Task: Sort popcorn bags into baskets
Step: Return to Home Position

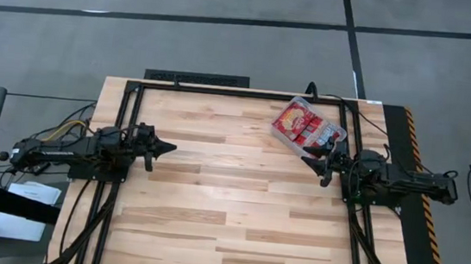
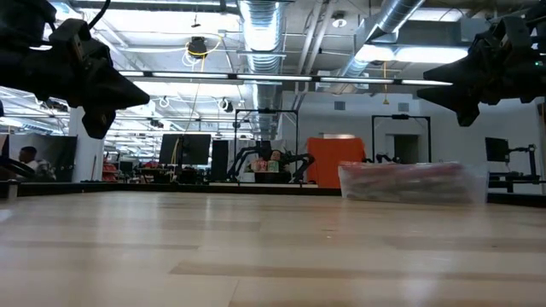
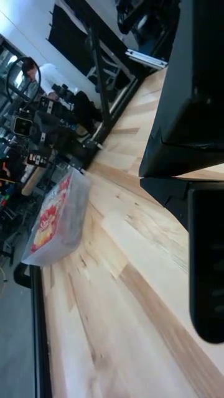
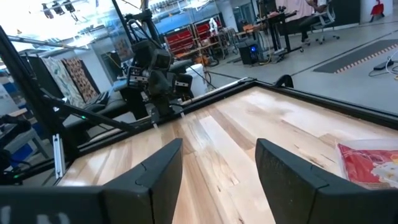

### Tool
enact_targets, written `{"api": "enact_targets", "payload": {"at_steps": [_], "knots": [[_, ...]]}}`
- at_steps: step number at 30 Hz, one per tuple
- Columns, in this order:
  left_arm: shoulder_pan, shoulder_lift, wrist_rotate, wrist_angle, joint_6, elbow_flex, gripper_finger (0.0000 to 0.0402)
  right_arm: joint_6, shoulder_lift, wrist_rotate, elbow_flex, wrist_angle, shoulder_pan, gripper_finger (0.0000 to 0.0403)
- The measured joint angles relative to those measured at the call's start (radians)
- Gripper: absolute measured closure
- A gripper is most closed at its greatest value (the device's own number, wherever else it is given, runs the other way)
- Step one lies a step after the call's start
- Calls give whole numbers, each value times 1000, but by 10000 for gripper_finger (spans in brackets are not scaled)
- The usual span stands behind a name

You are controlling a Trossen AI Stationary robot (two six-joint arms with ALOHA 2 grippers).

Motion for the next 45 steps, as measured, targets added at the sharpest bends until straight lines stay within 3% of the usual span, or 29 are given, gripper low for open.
{"api": "enact_targets", "payload": {"at_steps": [45], "knots": [[0, 0, 0, 1, 0, 0, 402, 0, 0, -1, 0, -1, 0, 175]]}}
